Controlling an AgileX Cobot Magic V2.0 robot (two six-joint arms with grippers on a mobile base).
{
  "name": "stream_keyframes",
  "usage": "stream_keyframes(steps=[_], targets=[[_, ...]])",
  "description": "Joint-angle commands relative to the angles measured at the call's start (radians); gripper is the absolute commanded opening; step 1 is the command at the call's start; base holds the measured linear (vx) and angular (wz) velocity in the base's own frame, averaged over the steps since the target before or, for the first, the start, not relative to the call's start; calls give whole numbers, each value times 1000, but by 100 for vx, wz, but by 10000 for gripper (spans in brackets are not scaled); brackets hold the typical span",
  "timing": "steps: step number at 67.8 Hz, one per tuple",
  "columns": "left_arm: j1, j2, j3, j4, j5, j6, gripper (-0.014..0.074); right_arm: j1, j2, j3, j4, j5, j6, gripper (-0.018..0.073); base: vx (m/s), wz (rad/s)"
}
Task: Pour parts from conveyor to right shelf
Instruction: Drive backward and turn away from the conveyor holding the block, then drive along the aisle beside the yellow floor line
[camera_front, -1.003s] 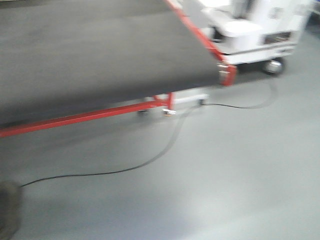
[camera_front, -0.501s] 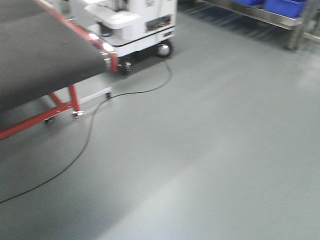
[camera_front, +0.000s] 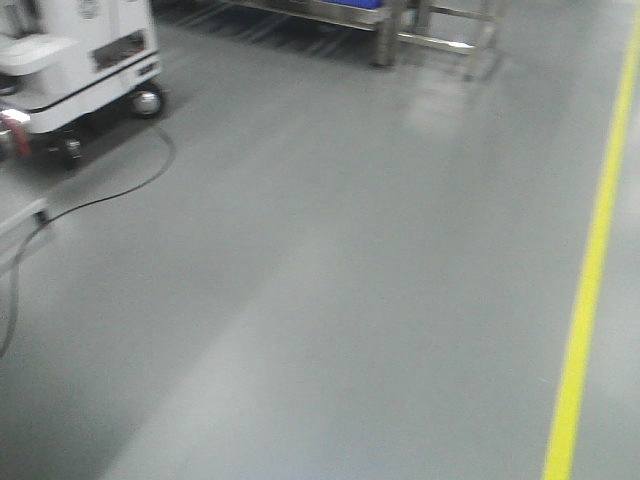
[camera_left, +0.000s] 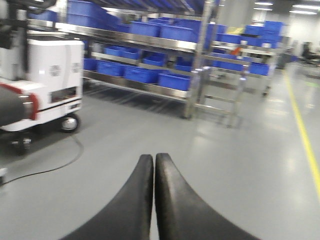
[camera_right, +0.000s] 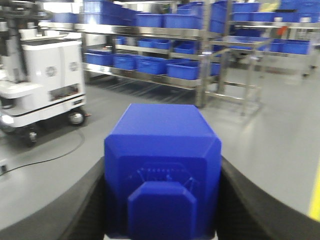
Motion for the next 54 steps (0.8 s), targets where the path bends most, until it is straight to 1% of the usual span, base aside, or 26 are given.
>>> stream_keyframes(steps=[1, 37, 54], targets=[[-3, -7, 22, -9, -75, -4, -6, -6, 14, -25, -6, -81, -7, -4, -16, -77], [-3, -7, 22, -9, -75, -4, -6, -6, 14, -25, -6, -82, -7, -4, -9, -91], [-3, -7, 22, -9, -75, -4, -6, -6, 14, -25, -6, -82, -7, -4, 1, -64]])
